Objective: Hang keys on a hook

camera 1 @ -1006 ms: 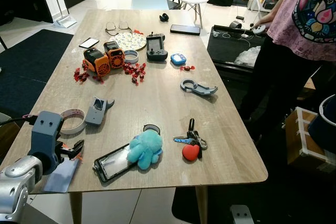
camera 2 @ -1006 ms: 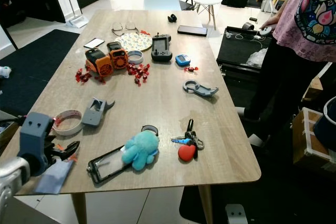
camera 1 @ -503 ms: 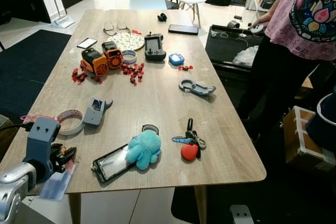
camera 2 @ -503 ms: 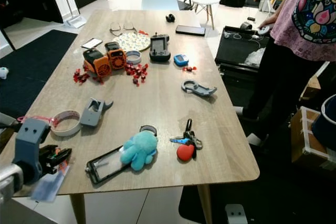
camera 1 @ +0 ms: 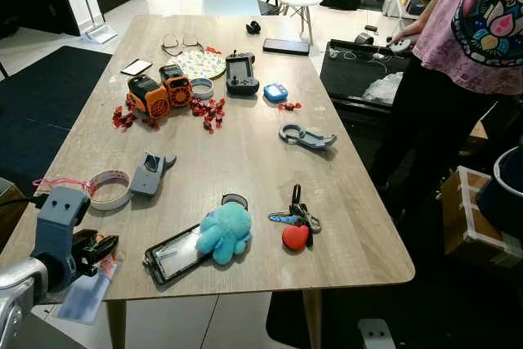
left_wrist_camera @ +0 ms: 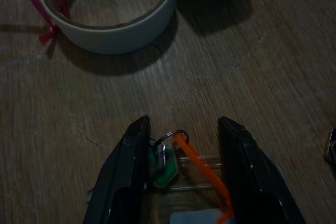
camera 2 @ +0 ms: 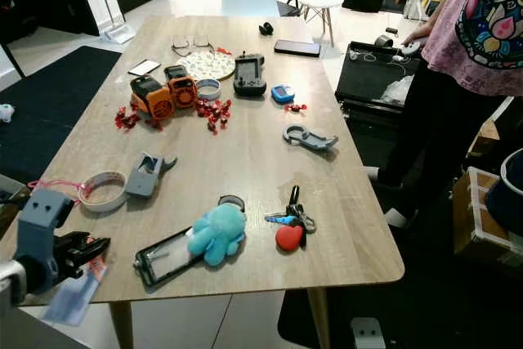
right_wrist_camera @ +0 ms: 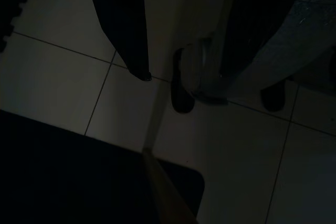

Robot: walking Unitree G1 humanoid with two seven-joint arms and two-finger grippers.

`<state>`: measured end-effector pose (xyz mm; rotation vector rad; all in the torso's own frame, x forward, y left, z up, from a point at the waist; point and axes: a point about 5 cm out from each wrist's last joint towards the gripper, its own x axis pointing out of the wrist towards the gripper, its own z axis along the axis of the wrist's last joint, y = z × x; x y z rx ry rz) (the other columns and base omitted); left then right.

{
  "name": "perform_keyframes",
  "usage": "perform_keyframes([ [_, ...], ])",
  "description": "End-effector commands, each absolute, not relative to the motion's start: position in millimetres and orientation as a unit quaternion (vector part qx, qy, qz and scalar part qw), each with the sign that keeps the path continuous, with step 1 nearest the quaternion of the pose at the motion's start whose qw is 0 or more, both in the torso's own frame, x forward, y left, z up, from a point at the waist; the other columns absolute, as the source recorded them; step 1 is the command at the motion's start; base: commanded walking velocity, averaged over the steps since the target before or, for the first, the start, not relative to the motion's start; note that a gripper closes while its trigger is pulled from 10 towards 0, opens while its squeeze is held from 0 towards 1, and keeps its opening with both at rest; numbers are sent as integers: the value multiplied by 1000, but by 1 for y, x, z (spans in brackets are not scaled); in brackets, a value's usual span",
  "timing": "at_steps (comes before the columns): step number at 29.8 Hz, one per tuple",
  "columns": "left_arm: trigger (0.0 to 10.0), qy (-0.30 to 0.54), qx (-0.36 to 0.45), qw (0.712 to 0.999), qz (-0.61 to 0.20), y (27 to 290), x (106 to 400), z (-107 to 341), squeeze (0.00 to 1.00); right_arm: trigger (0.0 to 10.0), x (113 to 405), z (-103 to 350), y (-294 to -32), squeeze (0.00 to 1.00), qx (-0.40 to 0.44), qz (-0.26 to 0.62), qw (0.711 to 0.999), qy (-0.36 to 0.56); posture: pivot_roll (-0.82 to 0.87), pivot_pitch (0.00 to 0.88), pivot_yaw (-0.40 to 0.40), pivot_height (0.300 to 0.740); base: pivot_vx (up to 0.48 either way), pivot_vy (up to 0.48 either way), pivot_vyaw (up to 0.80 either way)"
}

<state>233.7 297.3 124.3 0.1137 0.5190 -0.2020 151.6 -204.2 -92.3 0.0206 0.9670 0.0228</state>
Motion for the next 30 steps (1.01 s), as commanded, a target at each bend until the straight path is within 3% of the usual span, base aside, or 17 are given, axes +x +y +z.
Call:
perform_keyframes([
  [1,10000,232,73,964,-109,301,234,136,0,10000,147,-94,-207,0,8,10,880,475,59,66,-30,740,0,0,0],
  [5,10000,178,47,964,-190,288,231,154,0,10000,147,-94,-207,0,9,9,880,475,59,66,-28,740,0,0,0],
  [13,10000,225,40,940,-252,288,214,152,0,10000,147,-94,-207,0,9,9,880,475,62,66,-28,740,0,0,0],
  [30,10000,339,122,912,-199,308,197,121,0,10000,148,-94,-206,0,9,11,880,475,64,64,-31,740,0,0,0],
])
